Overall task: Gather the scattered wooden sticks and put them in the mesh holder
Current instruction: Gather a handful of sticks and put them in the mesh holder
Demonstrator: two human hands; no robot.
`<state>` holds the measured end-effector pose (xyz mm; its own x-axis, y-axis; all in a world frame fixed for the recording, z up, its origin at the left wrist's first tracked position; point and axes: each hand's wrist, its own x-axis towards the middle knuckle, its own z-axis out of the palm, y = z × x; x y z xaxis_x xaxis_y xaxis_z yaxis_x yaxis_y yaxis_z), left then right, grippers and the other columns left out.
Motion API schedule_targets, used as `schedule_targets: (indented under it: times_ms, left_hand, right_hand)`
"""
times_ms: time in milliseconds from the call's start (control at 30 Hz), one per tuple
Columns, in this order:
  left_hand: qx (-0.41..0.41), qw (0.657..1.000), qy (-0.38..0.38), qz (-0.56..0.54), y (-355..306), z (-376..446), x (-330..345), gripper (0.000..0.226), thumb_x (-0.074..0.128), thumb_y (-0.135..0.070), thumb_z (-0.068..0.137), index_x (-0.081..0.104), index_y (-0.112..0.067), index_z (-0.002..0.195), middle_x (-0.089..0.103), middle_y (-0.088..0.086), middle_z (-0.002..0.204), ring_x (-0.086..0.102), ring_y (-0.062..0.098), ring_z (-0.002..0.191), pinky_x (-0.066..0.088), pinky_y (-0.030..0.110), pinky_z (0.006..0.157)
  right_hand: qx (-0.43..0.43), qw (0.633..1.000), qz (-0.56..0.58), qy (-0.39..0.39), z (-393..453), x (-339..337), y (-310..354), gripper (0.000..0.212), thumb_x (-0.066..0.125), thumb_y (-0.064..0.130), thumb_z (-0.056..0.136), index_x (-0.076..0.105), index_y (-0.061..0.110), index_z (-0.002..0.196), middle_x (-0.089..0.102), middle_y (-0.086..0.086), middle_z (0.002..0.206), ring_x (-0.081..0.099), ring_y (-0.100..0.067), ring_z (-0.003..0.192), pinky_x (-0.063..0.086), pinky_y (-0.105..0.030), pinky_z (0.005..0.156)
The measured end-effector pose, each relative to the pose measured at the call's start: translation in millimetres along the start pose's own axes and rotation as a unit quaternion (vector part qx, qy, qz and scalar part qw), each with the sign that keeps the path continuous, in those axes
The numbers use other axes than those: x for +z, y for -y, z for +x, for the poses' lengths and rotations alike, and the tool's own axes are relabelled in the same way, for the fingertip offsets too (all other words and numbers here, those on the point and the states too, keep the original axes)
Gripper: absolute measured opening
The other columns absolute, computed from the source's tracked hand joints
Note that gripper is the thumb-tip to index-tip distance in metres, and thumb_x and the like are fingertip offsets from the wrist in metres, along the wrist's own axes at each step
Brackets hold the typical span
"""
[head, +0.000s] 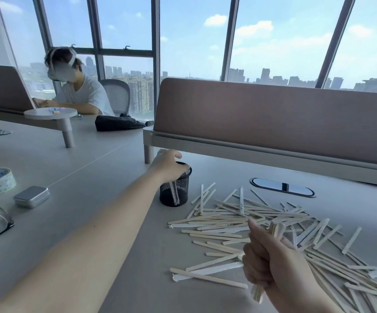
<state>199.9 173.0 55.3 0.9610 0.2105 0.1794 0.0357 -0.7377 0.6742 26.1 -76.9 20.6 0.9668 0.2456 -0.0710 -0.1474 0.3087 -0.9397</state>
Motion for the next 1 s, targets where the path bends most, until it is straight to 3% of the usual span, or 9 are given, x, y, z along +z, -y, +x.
schedule_targets:
  times_ms: [167, 267, 467, 600, 700, 800, 1000]
  left_hand:
    - [0.037, 0.999, 0.026, 0.015, -2, -19, -1, 0.055, 0.076, -0.043, 0.078, 0.060, -0.024, 0.127, 0.048, 0.001, 0.139, 0.051, 0.013, 0.105, 0.037, 0.025, 0.088]
    - [0.083, 0.994, 0.060, 0.031, -9, -42, -3, 0.046, 0.075, -0.044, 0.082, 0.063, -0.026, 0.122, 0.052, -0.002, 0.133, 0.052, 0.015, 0.120, 0.034, 0.025, 0.089]
    - [0.121, 0.991, 0.059, 0.006, -6, -86, -10, 0.048, 0.075, -0.046, 0.083, 0.061, -0.029, 0.126, 0.054, -0.005, 0.132, 0.055, 0.014, 0.119, 0.041, 0.028, 0.095]
    - [0.120, 0.979, -0.057, -0.155, -4, -101, -13, 0.042, 0.061, -0.046, 0.094, 0.058, -0.027, 0.131, 0.057, -0.011, 0.127, 0.058, 0.009, 0.116, 0.044, 0.027, 0.092]
    - [0.087, 0.939, -0.138, -0.301, -2, -105, -16, 0.043, 0.050, -0.055, 0.097, 0.068, -0.020, 0.112, 0.071, -0.004, 0.113, 0.067, 0.014, 0.108, 0.049, 0.033, 0.096]
    - [0.048, 0.893, -0.153, -0.421, -3, -102, -17, 0.045, 0.045, -0.060, 0.092, 0.071, -0.022, 0.091, 0.075, 0.001, 0.096, 0.072, 0.017, 0.094, 0.053, 0.034, 0.090]
    - [0.047, 0.862, -0.159, -0.479, -12, -96, -17, 0.047, 0.039, -0.041, 0.106, 0.071, -0.009, 0.095, 0.075, 0.014, 0.096, 0.072, 0.028, 0.093, 0.056, 0.036, 0.085]
  right_hand:
    - [-0.001, 1.000, 0.007, -0.013, -3, 0, 2, 0.069, 0.078, 0.039, 0.075, 0.014, 0.018, 0.060, 0.012, 0.001, 0.051, 0.007, -0.014, 0.048, 0.006, -0.033, 0.051]
    - [-0.006, 1.000, 0.013, -0.015, -8, 4, 7, 0.057, 0.064, 0.037, 0.079, 0.014, 0.018, 0.061, 0.012, 0.001, 0.051, 0.008, -0.014, 0.047, 0.006, -0.033, 0.051]
    - [-0.066, 0.997, 0.035, 0.009, 15, 33, 42, 0.056, 0.059, 0.039, 0.090, 0.012, 0.019, 0.066, 0.011, 0.000, 0.054, 0.006, -0.018, 0.052, 0.009, -0.035, 0.055]
    - [-0.099, 0.994, 0.052, 0.013, 55, 81, 79, 0.055, 0.054, 0.043, 0.098, 0.017, 0.021, 0.062, 0.015, 0.000, 0.056, 0.012, -0.019, 0.054, 0.020, -0.030, 0.051]
    - [-0.094, 0.995, 0.040, 0.002, 86, 112, 86, 0.054, 0.056, 0.048, 0.095, 0.029, 0.022, 0.056, 0.020, 0.000, 0.056, 0.019, -0.017, 0.050, 0.026, -0.029, 0.051]
    - [-0.084, 0.996, -0.033, -0.020, 109, 132, 77, 0.051, 0.057, 0.048, 0.094, 0.036, 0.020, 0.056, 0.031, 0.004, 0.046, 0.029, -0.016, 0.044, 0.032, -0.030, 0.052]
    - [-0.044, 0.986, -0.156, -0.036, 131, 131, 43, 0.041, 0.059, 0.044, 0.093, 0.054, 0.013, 0.067, 0.050, -0.003, 0.054, 0.046, -0.020, 0.050, 0.045, -0.031, 0.055]
